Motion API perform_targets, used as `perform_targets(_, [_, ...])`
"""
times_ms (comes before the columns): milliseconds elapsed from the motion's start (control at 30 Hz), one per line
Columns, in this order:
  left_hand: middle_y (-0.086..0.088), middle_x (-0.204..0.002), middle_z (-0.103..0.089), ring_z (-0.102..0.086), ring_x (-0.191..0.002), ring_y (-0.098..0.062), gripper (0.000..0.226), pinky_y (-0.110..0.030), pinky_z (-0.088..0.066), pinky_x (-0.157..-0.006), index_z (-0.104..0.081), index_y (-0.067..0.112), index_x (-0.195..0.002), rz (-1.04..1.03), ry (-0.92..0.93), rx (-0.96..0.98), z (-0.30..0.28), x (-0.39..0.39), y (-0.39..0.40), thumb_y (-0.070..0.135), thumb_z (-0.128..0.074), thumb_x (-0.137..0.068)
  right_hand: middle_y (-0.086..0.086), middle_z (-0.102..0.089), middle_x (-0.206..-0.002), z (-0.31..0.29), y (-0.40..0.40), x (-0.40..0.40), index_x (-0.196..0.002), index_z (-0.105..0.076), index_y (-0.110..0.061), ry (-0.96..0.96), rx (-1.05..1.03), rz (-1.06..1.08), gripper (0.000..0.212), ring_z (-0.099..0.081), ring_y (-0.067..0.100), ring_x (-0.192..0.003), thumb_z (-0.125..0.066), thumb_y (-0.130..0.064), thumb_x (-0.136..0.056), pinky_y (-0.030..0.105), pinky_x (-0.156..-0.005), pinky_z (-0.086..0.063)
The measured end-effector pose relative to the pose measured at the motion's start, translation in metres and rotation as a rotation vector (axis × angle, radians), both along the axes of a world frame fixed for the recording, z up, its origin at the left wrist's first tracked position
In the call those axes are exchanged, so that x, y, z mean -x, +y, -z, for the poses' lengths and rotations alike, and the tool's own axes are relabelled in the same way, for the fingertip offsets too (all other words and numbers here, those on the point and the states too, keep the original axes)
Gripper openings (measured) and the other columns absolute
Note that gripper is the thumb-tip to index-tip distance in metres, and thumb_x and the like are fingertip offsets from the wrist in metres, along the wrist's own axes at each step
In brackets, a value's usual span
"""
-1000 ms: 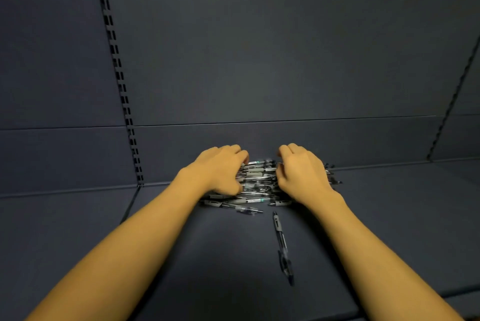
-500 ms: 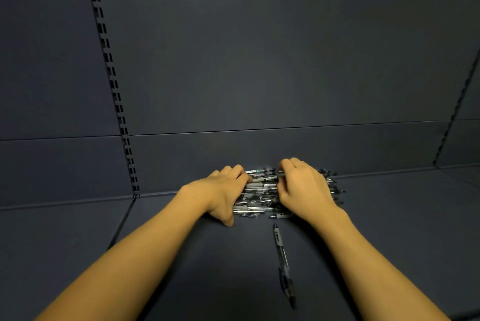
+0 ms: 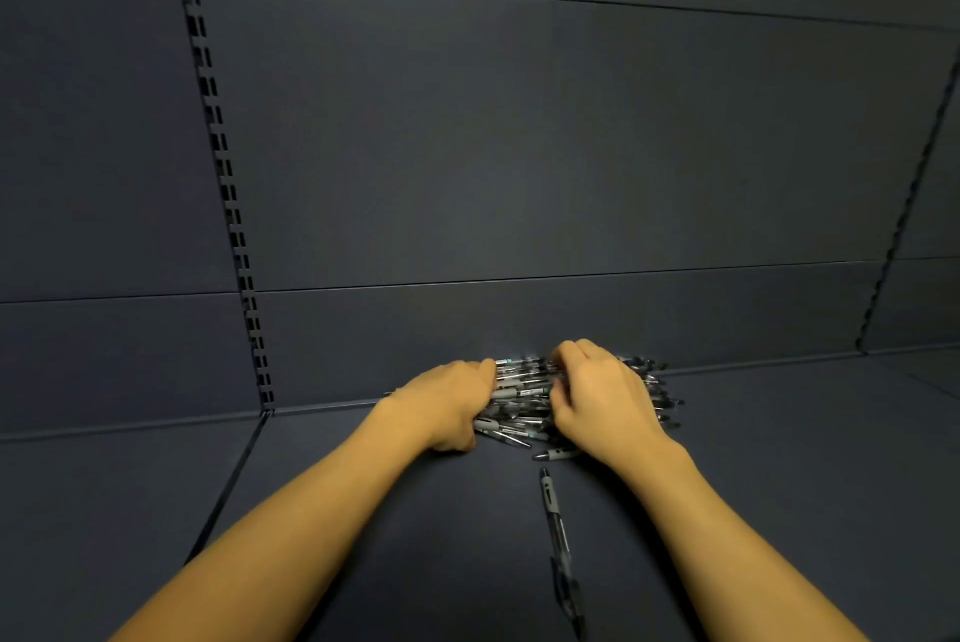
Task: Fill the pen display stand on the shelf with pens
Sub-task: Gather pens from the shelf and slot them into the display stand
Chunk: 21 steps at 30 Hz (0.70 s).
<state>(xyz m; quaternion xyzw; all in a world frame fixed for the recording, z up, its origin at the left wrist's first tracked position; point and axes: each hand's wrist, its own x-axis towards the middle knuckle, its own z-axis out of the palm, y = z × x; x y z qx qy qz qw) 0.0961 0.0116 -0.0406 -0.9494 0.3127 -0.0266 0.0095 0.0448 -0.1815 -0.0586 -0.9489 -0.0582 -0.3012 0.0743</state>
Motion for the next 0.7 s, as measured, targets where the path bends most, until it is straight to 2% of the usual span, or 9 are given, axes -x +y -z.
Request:
perform_targets(67, [-0.009, -0.112, -0.054, -0.052, -0.091, -0.026, 0.038, -0.036, -0.046, -0.075, -0.041, 0.014, -0.109, -0.004, 0.001, -0.033, -0.001, 0.002, -0.001, 0.011, -0.068, -0.082, 0.0, -0.061, -0.109, 0.0, 0.0, 0.001, -0.116, -0.057, -0.016, 0.01, -0.008, 0.001, 0.021, -0.059, 0.022, -0.096, -0.05, -0.024, -0.097, 0.028, -0.069, -0.036])
perform_targets(233, [-0.013, -0.12, -0.058, -0.058, -0.107, -0.034, 0.037, -0.04, -0.051, -0.084, -0.047, 0.012, -0.122, 0.044, -0.025, -0.159, 0.007, 0.003, 0.003, 0.011, -0.058, -0.087, 0.001, -0.06, -0.113, 0.0, -0.001, 0.003, -0.119, -0.056, -0.016, 0.038, -0.031, 0.004, 0.024, -0.06, 0.021, -0.098, -0.05, -0.025, -0.098, 0.029, -0.073, -0.044])
perform_targets(333, [-0.011, -0.126, -0.056, -0.058, -0.111, -0.033, 0.042, -0.041, -0.052, -0.087, -0.047, 0.013, -0.128, 0.058, 0.015, -0.164, 0.009, 0.002, 0.007, 0.011, -0.056, -0.087, 0.0, -0.061, -0.113, 0.0, -0.001, 0.004, -0.119, -0.057, -0.017, 0.039, -0.041, 0.01, 0.024, -0.06, 0.021, -0.097, -0.049, -0.025, -0.098, 0.03, -0.073, -0.047])
perform_targets(400, [-0.01, -0.128, -0.056, -0.058, -0.113, -0.033, 0.038, -0.044, -0.052, -0.091, -0.048, 0.014, -0.127, 0.054, 0.03, -0.15, 0.009, 0.0, 0.011, 0.017, -0.057, -0.09, 0.0, -0.061, -0.112, 0.0, 0.0, 0.004, -0.118, -0.057, -0.017, 0.039, -0.049, 0.009, 0.023, -0.06, 0.021, -0.096, -0.049, -0.024, -0.098, 0.03, -0.072, -0.045])
perform_targets(567, [-0.014, -0.117, -0.059, -0.059, -0.104, -0.034, 0.03, -0.038, -0.043, -0.077, -0.053, 0.012, -0.118, 0.034, -0.068, -0.157, 0.007, -0.004, 0.018, 0.033, -0.055, -0.097, 0.0, -0.061, -0.111, -0.001, -0.001, 0.004, -0.116, -0.057, -0.017, 0.04, -0.061, 0.005, 0.021, -0.06, 0.021, -0.094, -0.048, -0.024, -0.098, 0.03, -0.071, -0.046])
perform_targets(700, [-0.015, -0.116, -0.059, -0.06, -0.107, -0.036, 0.034, -0.041, -0.046, -0.086, -0.058, 0.013, -0.12, 0.019, -0.184, -0.185, 0.004, 0.0, 0.02, 0.038, -0.055, -0.098, 0.001, -0.062, -0.111, -0.002, -0.001, 0.005, -0.116, -0.058, -0.017, 0.041, -0.083, 0.001, 0.022, -0.061, 0.021, -0.095, -0.049, -0.024, -0.098, 0.031, -0.074, -0.049])
